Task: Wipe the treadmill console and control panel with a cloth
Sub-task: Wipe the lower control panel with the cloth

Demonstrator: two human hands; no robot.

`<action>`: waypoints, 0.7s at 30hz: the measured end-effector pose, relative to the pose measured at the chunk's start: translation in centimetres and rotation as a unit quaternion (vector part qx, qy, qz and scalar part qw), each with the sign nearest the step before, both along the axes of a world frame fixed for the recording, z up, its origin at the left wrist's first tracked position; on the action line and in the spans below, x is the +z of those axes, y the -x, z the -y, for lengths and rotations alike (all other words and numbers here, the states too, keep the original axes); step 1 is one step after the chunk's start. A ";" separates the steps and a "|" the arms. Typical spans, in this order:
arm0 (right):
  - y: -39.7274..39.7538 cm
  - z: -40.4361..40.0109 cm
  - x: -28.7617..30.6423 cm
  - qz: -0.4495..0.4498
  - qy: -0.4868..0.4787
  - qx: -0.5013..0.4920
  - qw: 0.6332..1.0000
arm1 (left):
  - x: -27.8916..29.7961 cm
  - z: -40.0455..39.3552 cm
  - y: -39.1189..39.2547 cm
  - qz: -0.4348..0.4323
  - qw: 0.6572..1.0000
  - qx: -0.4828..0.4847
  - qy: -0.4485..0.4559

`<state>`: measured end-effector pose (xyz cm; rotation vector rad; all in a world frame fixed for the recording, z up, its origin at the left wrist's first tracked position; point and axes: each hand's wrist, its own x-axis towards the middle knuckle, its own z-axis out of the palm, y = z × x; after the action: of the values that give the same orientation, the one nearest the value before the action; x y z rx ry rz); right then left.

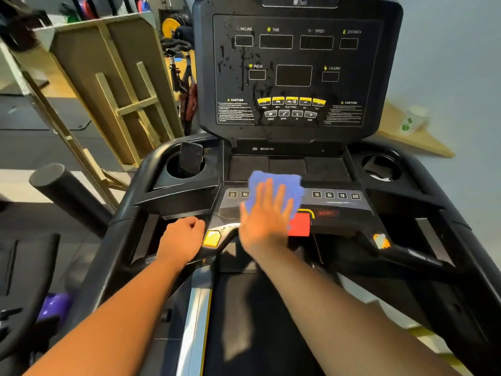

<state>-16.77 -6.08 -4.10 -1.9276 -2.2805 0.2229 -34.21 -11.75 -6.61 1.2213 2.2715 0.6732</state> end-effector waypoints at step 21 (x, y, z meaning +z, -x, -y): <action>-18.8 -0.9 -0.4 -0.108 -0.049 -0.142 0.983 | 0.0 0.1 0.2 0.016 1.000 -0.019 -0.003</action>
<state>2.06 -5.22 -4.51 -2.0362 -1.8245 0.2636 -34.37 -11.86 -6.63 1.2445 2.2170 0.6810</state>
